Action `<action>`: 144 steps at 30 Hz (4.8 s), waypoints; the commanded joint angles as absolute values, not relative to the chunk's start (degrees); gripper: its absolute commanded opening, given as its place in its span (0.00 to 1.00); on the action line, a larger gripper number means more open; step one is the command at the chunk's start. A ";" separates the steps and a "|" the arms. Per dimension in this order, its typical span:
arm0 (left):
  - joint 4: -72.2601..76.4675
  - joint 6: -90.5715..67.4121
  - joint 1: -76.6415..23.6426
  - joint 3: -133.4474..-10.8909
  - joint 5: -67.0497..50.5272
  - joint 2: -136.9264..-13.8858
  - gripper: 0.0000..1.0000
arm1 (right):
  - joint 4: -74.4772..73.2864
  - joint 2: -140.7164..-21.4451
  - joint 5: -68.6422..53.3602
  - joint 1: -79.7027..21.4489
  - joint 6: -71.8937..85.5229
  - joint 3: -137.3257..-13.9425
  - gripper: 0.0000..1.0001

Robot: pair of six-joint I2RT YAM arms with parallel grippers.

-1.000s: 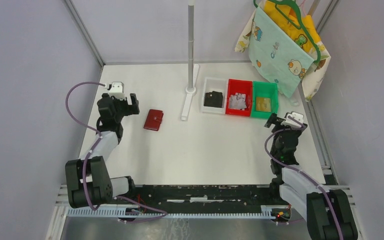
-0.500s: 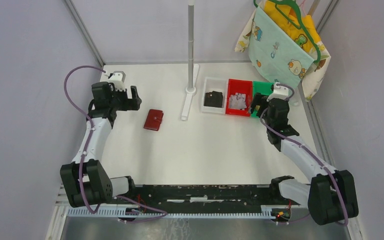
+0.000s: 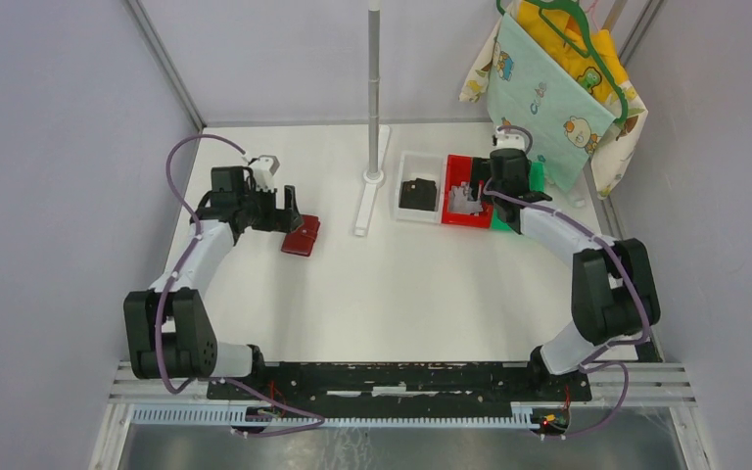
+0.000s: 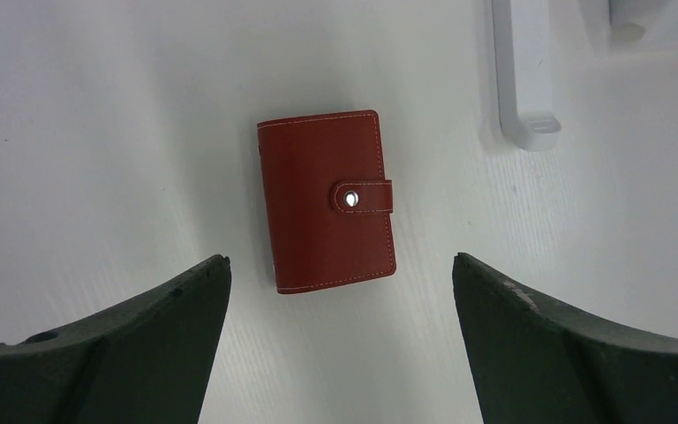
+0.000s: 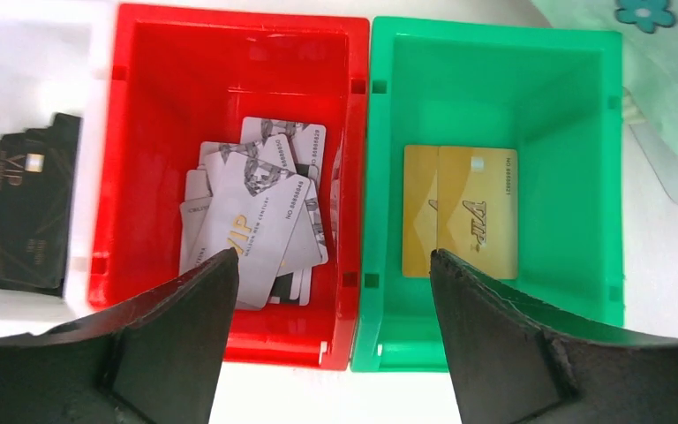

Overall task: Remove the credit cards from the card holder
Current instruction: Move the storage box to the center of the board, then open the card holder.

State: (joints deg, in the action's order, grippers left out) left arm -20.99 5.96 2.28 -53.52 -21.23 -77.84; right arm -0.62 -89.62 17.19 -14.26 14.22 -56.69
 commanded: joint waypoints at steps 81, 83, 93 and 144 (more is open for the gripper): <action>-29.82 13.85 3.34 -65.92 -24.54 -101.90 0.70 | -2.90 -67.75 23.51 -41.46 23.01 -48.75 0.83; -29.96 13.70 3.34 -66.45 -23.73 -103.75 0.70 | -2.96 -68.13 23.38 -42.31 23.04 -49.19 0.83; -30.59 12.52 0.76 -67.75 -25.21 -110.27 0.38 | -4.88 -73.32 21.89 -49.57 22.25 -54.88 0.82; -53.05 2.22 -16.51 -78.31 -43.56 -69.00 0.02 | 40.06 -74.20 -13.94 -49.39 61.92 -45.31 0.98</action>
